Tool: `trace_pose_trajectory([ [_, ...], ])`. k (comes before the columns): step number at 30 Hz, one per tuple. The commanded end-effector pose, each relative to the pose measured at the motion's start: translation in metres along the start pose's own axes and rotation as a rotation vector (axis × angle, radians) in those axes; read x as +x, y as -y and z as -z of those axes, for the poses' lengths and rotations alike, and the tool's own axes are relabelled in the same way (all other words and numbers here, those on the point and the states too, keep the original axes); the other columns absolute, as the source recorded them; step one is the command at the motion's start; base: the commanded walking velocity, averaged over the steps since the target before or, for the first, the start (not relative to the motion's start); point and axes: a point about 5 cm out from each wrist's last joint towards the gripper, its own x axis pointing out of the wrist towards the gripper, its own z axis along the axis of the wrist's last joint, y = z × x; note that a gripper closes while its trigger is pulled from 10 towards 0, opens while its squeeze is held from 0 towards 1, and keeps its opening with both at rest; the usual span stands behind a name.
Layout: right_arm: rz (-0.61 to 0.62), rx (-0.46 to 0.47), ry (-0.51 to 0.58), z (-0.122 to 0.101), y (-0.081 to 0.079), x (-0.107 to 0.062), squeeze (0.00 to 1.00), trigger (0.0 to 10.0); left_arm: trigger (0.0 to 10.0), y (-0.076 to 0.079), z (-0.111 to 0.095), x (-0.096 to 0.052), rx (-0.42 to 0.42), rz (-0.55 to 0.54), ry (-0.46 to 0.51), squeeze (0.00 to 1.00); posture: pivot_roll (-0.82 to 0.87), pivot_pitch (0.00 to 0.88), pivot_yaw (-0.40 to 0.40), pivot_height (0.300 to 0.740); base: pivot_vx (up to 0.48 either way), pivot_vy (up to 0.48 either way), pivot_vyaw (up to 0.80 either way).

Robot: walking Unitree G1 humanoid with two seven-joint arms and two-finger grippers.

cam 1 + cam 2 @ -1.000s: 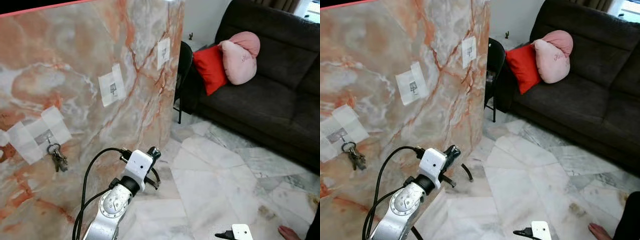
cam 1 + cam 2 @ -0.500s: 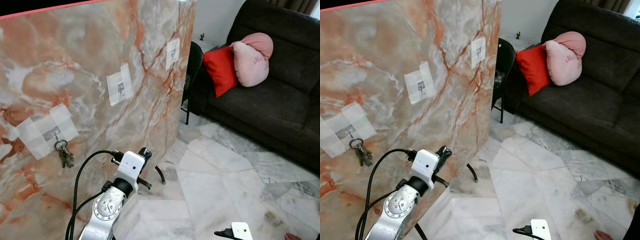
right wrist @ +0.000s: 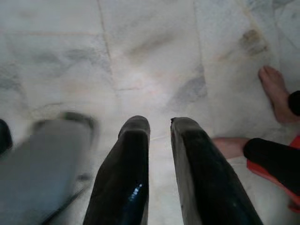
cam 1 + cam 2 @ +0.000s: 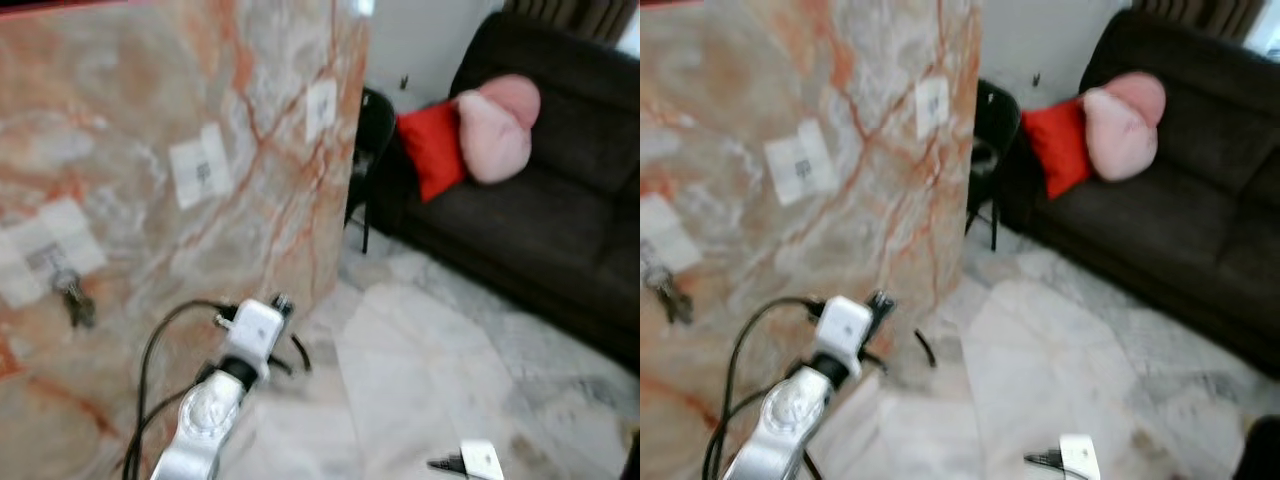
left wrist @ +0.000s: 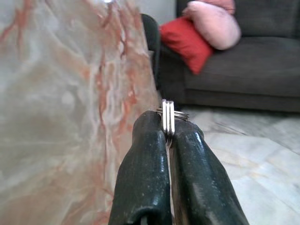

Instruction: Hang keys on a hook

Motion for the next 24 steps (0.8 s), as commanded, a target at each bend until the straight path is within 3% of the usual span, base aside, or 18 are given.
trace_pose_trajectory([
  [1,0.017,0.002,0.008,-0.002,0.006,-0.001,0.0,10.0,10.0,0.003,0.002,0.005,0.017,-0.02,-0.03,0.0,0.14,0.0,-0.113,0.74,0.0,0.0,0.0],
  [3,0.017,0.0,0.007,-0.002,0.006,0.0,0.0,10.0,10.0,-0.013,0.007,0.009,-0.022,-0.145,-0.058,0.0,0.14,0.0,-0.118,0.74,0.0,0.0,0.0],
  [6,0.018,-0.001,0.008,-0.003,0.006,0.0,0.0,10.0,10.0,-0.022,0.007,0.01,-0.041,-0.189,-0.063,0.0,0.14,0.0,-0.118,0.74,0.0,0.0,0.0],
  [13,0.021,0.001,0.009,-0.003,0.007,-0.001,0.0,10.0,10.0,-0.04,0.013,0.003,0.022,-0.24,-0.07,0.0,0.13,0.0,-0.114,0.74,0.0,0.0,0.0],
  [15,0.02,-0.003,0.009,-0.003,0.007,-0.001,0.0,10.0,10.0,-0.056,0.017,0.001,0.049,-0.305,-0.082,0.0,0.13,0.0,-0.118,0.74,0.0,0.0,0.0],
  [22,0.02,-0.009,0.008,-0.003,0.007,-0.001,0.0,10.0,10.0,-0.057,0.025,-0.004,0.182,-0.22,-0.103,0.0,0.12,0.0,-0.11,0.74,0.0,0.0,0.0],
  [24,0.02,-0.009,0.008,-0.003,0.007,-0.001,0.0,10.0,10.0,-0.055,0.027,-0.005,0.16,-0.21,-0.104,0.0,0.12,0.0,-0.11,0.74,0.0,0.0,0.0],
])
